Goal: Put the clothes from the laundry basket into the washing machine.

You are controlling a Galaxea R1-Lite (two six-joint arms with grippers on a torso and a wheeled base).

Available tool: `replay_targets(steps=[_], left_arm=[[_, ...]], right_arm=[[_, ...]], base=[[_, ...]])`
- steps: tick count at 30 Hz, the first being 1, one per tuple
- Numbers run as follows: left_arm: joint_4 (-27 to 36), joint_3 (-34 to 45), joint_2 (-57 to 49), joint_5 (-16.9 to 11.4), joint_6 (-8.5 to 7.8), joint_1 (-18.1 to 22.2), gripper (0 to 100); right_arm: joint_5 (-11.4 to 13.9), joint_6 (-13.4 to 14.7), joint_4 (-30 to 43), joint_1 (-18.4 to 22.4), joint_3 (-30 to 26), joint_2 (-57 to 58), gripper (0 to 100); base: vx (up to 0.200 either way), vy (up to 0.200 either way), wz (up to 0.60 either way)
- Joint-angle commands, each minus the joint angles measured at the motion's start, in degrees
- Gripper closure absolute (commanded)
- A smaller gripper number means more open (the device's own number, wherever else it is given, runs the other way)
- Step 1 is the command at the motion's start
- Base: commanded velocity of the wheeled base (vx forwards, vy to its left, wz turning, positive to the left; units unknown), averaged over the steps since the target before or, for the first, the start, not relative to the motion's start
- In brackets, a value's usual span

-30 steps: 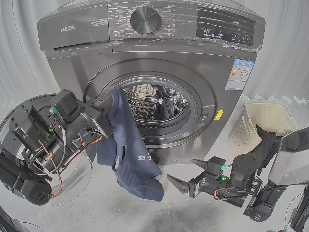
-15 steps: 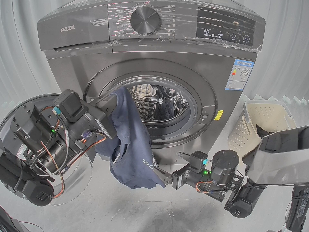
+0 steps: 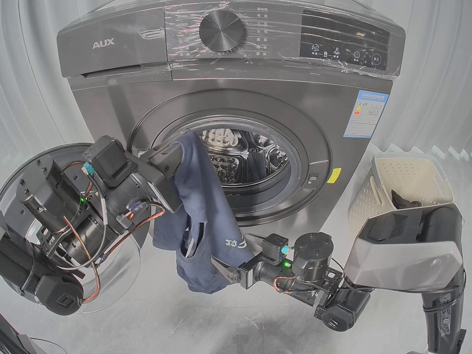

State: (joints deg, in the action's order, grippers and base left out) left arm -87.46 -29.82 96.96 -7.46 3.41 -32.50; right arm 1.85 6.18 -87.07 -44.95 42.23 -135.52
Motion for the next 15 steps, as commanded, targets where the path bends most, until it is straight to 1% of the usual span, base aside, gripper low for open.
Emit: replay_targets(steps=[1, 4, 6, 15], left_arm=[[0.0, -1.0, 0.0, 0.1, 0.01, -1.2, 100], [0.1, -1.9, -0.2, 0.2, 0.01, -2.0, 100], [0.1, -2.0, -0.3, 0.2, 0.01, -2.2, 100], [0.0, -1.9, -0.7, 0.0, 0.01, -2.8, 100]], right_arm=[[1.0, -0.2, 0.1, -0.3, 3.1, -3.4, 0], [1.6, -0.3, 0.4, -0.3, 6.2, -5.0, 0], [1.6, -0.8, 1.0, -0.2, 8.5, -6.0, 0], [1.4, -1.0, 2.6, 0.1, 14.3, -8.0, 0]], base=[[0.000, 0.000, 0.00], [0.000, 0.000, 0.00], [0.000, 0.000, 0.00], [0.000, 0.000, 0.00]])
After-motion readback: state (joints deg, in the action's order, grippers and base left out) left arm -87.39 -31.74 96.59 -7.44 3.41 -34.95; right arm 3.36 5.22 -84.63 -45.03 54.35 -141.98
